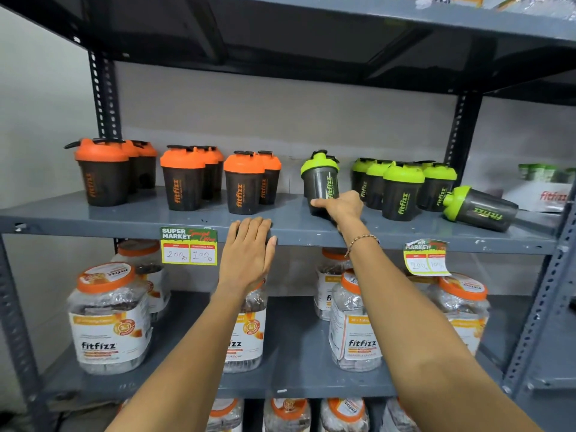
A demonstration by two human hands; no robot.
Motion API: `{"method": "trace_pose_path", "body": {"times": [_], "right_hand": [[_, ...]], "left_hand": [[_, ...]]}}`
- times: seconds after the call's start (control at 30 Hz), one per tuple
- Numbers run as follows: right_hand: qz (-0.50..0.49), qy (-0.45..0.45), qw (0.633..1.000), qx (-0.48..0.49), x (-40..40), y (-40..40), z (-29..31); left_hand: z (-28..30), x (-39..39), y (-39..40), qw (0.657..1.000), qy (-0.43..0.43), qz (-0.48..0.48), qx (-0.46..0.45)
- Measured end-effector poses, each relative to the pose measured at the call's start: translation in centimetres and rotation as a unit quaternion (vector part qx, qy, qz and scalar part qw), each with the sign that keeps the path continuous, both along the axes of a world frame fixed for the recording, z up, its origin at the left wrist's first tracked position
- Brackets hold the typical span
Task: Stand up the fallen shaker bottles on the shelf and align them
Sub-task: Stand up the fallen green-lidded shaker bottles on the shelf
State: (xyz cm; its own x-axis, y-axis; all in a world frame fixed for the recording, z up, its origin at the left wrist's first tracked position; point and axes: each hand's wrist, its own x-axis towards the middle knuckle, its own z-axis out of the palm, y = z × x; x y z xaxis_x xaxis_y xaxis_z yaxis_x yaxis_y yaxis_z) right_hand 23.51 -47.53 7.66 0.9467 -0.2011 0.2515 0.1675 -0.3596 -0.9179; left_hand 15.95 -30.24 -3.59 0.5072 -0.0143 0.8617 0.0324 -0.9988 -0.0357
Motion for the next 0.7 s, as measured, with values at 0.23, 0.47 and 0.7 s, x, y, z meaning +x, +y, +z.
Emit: {"method": "trace_pose_path", "body": {"times": [0.23, 0.47, 0.7], "right_hand": [[-0.017, -0.008, 0.994, -0.104, 0.44, 0.66, -0.32], [-0.014, 0.003, 0.988, -0.155, 0.38, 0.64, -0.54], [0.017, 0.01, 0.987, -0.162, -0.2, 0.17, -0.5]], "left_hand": [[-0.24, 0.43, 0.04, 1.0, -0.021, 0.0, 0.003], [-0.37, 0.58, 0.12, 1.0, -0.021, -0.004, 0.002], [-0.32, 0.39, -0.43, 0.999, -0.014, -0.008, -0.029]]}}
